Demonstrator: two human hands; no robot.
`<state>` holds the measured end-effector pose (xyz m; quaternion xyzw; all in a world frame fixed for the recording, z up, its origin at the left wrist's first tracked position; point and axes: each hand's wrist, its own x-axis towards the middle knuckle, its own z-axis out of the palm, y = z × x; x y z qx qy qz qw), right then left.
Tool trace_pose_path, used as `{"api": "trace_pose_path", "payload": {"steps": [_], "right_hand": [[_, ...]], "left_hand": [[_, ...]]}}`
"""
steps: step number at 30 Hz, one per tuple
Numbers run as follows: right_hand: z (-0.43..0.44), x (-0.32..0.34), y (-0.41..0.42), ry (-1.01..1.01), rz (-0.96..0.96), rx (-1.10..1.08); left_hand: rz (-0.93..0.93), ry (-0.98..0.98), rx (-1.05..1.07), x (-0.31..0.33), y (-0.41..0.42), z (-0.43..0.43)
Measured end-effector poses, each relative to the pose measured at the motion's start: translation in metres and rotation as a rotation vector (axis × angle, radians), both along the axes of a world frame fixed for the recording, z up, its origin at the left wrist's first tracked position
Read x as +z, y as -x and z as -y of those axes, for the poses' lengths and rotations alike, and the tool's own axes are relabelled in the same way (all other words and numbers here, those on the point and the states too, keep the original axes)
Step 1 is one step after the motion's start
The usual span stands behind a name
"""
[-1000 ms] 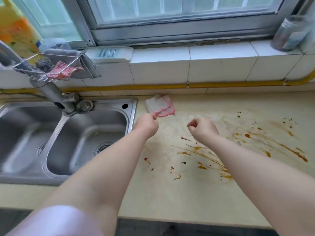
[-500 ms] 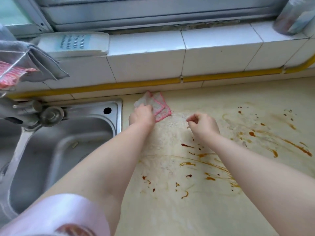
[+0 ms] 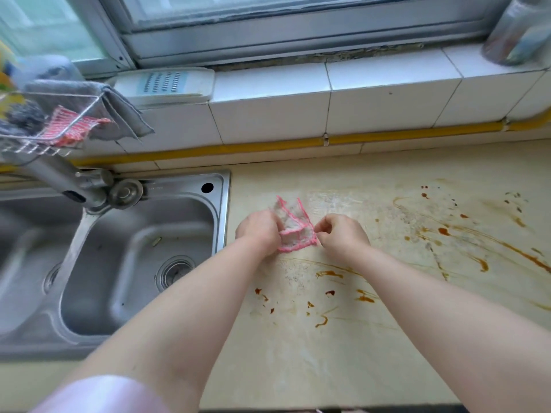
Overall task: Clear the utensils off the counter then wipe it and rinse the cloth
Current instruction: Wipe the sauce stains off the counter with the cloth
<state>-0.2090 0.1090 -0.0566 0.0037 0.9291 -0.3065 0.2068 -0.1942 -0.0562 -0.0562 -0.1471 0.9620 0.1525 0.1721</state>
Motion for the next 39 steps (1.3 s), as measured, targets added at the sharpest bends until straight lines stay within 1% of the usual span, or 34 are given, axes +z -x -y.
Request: {"api": "trace_pose_path", "payload": {"steps": [2, 3, 5, 6, 8, 9, 11, 14, 18, 20, 23, 26, 27, 29, 30, 31, 32, 34, 35, 36, 37, 38, 39], "right_hand": [[-0.002, 0.005, -0.005, -0.001, -0.018, 0.013], [-0.004, 0.009, -0.008, -0.003, -0.033, 0.016], [-0.008, 0.017, -0.014, -0.015, -0.075, 0.031], [-0.01, 0.022, -0.017, -0.022, -0.101, 0.046], [-0.012, 0.032, -0.022, -0.022, -0.152, 0.078], [-0.013, 0.038, -0.025, -0.019, -0.18, 0.085], [-0.016, 0.052, -0.034, 0.009, -0.227, 0.073], [-0.02, 0.071, -0.047, 0.058, -0.266, 0.073], [-0.029, 0.086, -0.067, 0.047, -0.336, 0.147], [-0.034, 0.092, -0.076, 0.09, -0.32, 0.17], [-0.041, 0.1, -0.091, 0.255, -0.253, 0.137], [-0.045, 0.101, -0.111, 0.387, -0.203, 0.113], [-0.045, 0.098, -0.115, 0.398, -0.186, 0.117], [-0.045, 0.096, -0.125, 0.298, -0.144, 0.248], [-0.045, 0.094, -0.13, 0.299, -0.078, 0.302], [-0.047, 0.095, -0.135, 0.366, 0.043, 0.305], [-0.05, 0.096, -0.138, 0.368, 0.18, 0.306], [-0.059, 0.098, -0.145, 0.183, 0.418, 0.457], [-0.063, 0.097, -0.148, 0.095, 0.504, 0.524], [-0.067, 0.093, -0.15, 0.069, 0.534, 0.547], [-0.067, 0.087, -0.149, 0.084, 0.507, 0.506], [-0.067, 0.081, -0.148, 0.123, 0.423, 0.412], [-0.066, 0.073, -0.144, 0.148, 0.288, 0.293]], "left_hand": [[0.039, -0.044, -0.019, 0.004, -0.012, -0.003], [0.03, -0.059, -0.012, 0.009, -0.018, -0.004], [-0.093, -0.111, 0.053, 0.021, -0.027, -0.007], [-0.181, -0.202, 0.114, 0.029, -0.031, -0.01], [-0.333, -0.542, 0.242, 0.05, -0.038, -0.016], [-0.37, -0.706, 0.289, 0.063, -0.042, -0.019], [-0.384, -0.919, 0.346, 0.09, -0.052, -0.027], [-0.384, -1.066, 0.392, 0.122, -0.064, -0.036], [-0.418, -1.227, 0.454, 0.145, -0.088, -0.047], [-0.46, -1.256, 0.48, 0.149, -0.099, -0.051], [-0.452, -1.298, 0.54, 0.146, -0.114, -0.054], [-0.388, -1.232, 0.575, 0.141, -0.132, -0.057], [-0.391, -1.197, 0.59, 0.139, -0.136, -0.059], [-0.389, -1.127, 0.587, 0.134, -0.141, -0.061], [-0.376, -1.068, 0.589, 0.131, -0.146, -0.062], [-0.338, -0.996, 0.59, 0.129, -0.149, -0.062], [-0.279, -0.952, 0.604, 0.125, -0.153, -0.06], [-0.082, -0.866, 0.605, 0.116, -0.162, -0.055], [-0.002, -0.824, 0.589, 0.11, -0.166, -0.05], [0.044, -0.791, 0.577, 0.103, -0.171, -0.047], [0.032, -0.765, 0.583, 0.094, -0.173, -0.042], [-0.023, -0.746, 0.609, 0.086, -0.173, -0.036], [-0.106, -0.701, 0.644, 0.078, -0.172, -0.032]]}}
